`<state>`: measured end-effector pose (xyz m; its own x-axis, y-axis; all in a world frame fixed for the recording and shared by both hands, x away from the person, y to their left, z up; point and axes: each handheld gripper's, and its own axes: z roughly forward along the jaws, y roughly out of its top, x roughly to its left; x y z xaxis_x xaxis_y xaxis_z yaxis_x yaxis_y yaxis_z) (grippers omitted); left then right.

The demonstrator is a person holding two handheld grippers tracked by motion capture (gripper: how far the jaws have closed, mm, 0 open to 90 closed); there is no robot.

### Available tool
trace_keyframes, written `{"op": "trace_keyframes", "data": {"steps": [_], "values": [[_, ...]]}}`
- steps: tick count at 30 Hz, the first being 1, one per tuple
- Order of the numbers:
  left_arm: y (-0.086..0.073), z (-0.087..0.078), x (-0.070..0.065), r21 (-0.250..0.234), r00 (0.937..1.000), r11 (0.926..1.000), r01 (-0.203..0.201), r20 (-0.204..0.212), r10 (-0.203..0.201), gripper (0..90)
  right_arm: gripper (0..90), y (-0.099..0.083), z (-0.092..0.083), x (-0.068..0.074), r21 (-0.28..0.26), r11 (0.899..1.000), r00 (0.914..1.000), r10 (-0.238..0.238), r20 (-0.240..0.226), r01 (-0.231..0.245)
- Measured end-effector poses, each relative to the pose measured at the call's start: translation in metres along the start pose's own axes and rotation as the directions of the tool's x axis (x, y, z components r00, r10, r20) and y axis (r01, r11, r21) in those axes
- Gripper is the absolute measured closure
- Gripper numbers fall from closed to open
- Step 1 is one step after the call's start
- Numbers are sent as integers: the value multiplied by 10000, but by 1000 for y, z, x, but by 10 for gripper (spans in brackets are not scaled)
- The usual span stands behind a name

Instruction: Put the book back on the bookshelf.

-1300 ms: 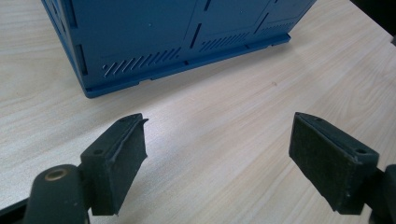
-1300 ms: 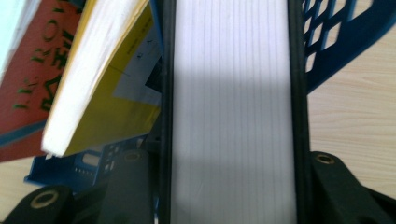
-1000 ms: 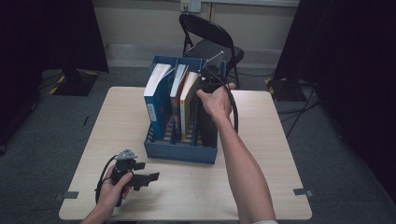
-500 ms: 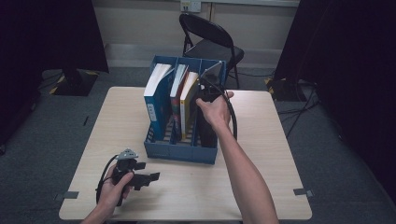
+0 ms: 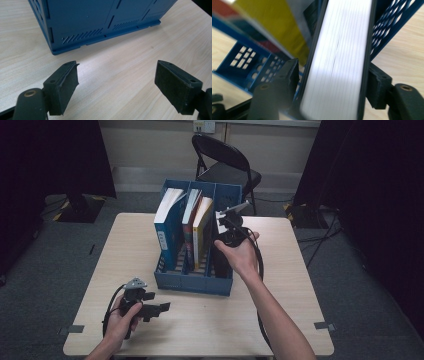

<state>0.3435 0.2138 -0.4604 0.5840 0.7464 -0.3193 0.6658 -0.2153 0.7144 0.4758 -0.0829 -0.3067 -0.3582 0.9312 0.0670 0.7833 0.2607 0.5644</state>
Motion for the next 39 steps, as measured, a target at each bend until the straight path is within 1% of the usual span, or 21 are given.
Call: {"op": "trace_keyframes", "data": {"steps": [2, 3, 4, 5, 6, 7, 8, 9, 11, 12, 13, 14, 15, 17, 19, 25, 28, 31, 33, 37, 39], "values": [[0, 0, 0, -55, 10000, 9999, 91, -5, -91, 185, 336, -15, 3, -1, -131, 9998, 9996, -161, -223, 159], [0, 0, 0, -50, 10000, 9999, 92, -17, -92, 185, 336, -15, 3, -1, -131, 9998, 9996, -161, -223, 159], [0, -1, 0, -38, 9999, 9999, 129, -12, -129, 185, 347, -27, 5, -4, -468, 9987, 9987, -231, -449, 210], [0, -1, 0, -38, 9999, 9999, 129, -12, -129, 185, 347, -27, 5, -4, -468, 9987, 9987, -231, -449, 210], [0, -1, 1, -59, 9999, 9999, 114, -58, -115, 184, 343, -38, 7, -8, -723, 9973, 9969, -184, -765, 128], [0, -1, 1, -59, 9999, 9999, 114, -58, -115, 184, 343, -38, 7, -8, -723, 9973, 9969, -184, -765, 128], [0, -3, 3, -130, 9997, 9996, 243, -87, -244, 184, 369, -49, 5, -13, -1167, 9932, 9939, -156, -1092, 28], [0, -3, 3, -130, 9997, 9996, 243, -87, -244, 184, 369, -49, 5, -13, -1167, 9932, 9939, -156, -1092, 28], [0, -5, 5, -149, 9994, 9993, 330, -80, -331, 184, 380, -58, 6, -16, -1439, 9896, 9905, -172, -1368, -27], [1, -6, 8, -208, 9988, 9987, 462, -168, -465, 185, 417, -66, 8, -17, -1581, 9870, 9916, -479, -1200, 285], [1, -6, 8, -208, 9988, 9987, 462, -168, -465, 186, 417, -66, 8, -17, -1581, 9870, 9916, -479, -1200, 285], [1, -6, 9, -271, 9987, 9986, 456, -229, -463, 186, 473, -75, 9, -18, -1820, 9830, 9914, -465, -1219, 237], [1, -6, 9, -265, 9986, 9986, 463, -254, -470, 186, 473, -75, 9, -18, -1820, 9830, 9914, -465, -1219, 237], [2, -7, 10, -303, 9985, 9983, 491, -245, -498, 185, 533, -84, 13, -20, -2256, 9739, 9926, -517, -1100, 258], [1, -7, 11, -288, 9983, 9984, 480, -323, -489, 185, 542, -89, 17, -23, -2355, 9718, 9914, -416, -1240, 113], [0, -10, 11, -331, 9983, 9984, 465, -330, -476, 186, 535, -98, 35, -25, -2360, 9717, 9908, -247, -1328, -74], [1, -8, 11, -304, 9983, 9984, 478, -326, -488, 186, 534, -97, 40, -25, -2476, 9685, 9885, -112, -1511, -268], [1, -8, 10, -328, 9986, 9986, 421, -305, -431, 186, 543, -93, 43, -21, -2530, 9673, 9903, -163, -1379, -193], [1, -8, 10, -330, 9986, 9985, 433, -305, -443, 186, 566, -89, 47, -19, -2556, 9667, 9908, -238, -1332, -112], [2, -8, 11, -282, 9988, 9988, 412, -265, -420, 185, 636, -81, 52, -19, -2676, 9635, 9868, -355, -1582, -82], [1, -9, 11, -336, 9987, 9986, 418, -275, -427, 186, 662, -77, 53, -19, -2778, 9606, 9863, -494, -1573, 38]]}}
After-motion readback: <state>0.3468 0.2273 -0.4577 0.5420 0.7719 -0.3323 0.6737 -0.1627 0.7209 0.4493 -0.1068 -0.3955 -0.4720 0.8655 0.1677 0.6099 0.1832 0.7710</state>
